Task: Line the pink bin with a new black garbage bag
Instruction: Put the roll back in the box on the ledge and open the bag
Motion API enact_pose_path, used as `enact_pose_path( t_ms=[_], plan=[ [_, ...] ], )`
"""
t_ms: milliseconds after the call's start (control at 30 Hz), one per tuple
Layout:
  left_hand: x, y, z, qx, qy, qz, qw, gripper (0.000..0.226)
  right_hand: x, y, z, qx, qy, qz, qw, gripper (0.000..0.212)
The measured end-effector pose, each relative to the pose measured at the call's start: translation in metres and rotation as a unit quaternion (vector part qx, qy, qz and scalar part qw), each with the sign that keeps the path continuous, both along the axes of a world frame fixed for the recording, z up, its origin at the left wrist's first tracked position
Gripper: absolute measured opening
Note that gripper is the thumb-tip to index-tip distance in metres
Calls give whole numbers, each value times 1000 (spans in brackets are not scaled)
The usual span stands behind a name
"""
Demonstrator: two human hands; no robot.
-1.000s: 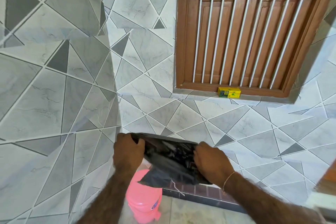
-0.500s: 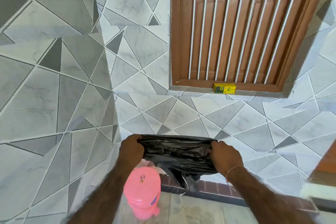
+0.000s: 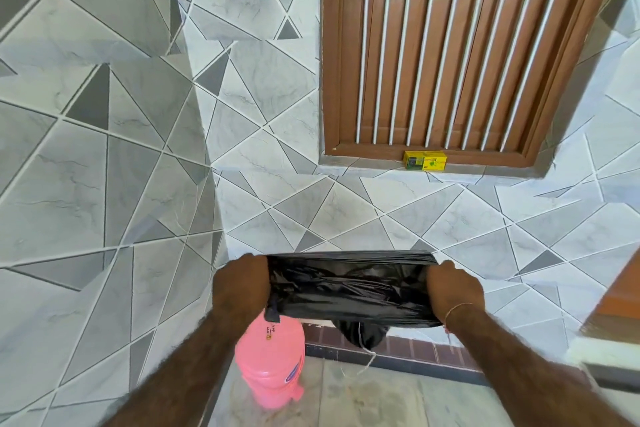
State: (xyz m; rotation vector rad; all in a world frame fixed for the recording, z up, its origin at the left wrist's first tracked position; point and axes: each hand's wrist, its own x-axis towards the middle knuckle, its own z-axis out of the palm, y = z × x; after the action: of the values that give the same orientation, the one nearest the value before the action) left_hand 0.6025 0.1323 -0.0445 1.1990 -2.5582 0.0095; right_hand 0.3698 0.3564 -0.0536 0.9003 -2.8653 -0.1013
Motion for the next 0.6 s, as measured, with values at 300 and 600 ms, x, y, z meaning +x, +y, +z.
enact_pose_path(
  t_ms=[300, 600],
  plan=[
    [-15, -13, -19, 122, 160, 11, 979, 41, 7, -16, 15, -175, -91, -48, 979, 50],
    [-3, -32, 37, 100, 64, 23, 993, 39, -23, -5, 42, -58, -105, -43, 992, 36]
  ],
)
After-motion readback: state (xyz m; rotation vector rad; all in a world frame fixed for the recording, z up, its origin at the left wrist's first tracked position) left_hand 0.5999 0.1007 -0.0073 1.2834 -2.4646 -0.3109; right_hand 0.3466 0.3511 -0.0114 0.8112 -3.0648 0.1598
